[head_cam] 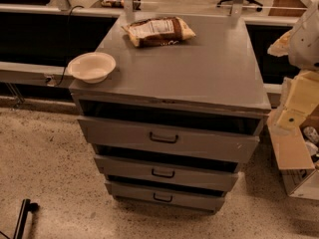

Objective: Open middle drawer

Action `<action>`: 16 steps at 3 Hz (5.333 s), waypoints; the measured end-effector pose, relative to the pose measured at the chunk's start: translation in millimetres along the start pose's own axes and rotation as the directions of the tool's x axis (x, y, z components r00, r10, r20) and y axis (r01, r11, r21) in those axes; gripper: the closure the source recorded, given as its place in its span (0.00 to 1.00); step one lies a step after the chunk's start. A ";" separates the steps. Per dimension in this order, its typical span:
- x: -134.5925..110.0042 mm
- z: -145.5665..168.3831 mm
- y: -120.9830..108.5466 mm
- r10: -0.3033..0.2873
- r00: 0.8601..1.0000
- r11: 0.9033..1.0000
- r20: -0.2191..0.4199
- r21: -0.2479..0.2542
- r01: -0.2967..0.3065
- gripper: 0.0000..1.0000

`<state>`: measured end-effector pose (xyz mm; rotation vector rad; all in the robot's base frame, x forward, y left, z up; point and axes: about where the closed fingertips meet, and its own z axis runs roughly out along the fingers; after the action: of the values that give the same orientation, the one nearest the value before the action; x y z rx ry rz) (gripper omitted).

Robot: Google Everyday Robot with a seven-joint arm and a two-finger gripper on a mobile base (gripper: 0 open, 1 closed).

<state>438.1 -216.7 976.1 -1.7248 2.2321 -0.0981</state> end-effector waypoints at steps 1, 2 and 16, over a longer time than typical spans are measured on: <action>0.0 0.2 0.0 0.000 1.000 1.000 0.000 0.000 0.000 0.00; -2.4 37.9 6.5 -0.014 0.999 0.999 0.038 -0.045 0.016 0.00; 42.7 540.2 49.8 -0.027 0.952 0.998 0.304 -0.047 0.043 0.01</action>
Offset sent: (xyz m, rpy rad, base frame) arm 0.0171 0.0273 -0.1200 0.1301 0.1168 0.1042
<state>538.6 -169.4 443.4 -1.6775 1.9961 0.2072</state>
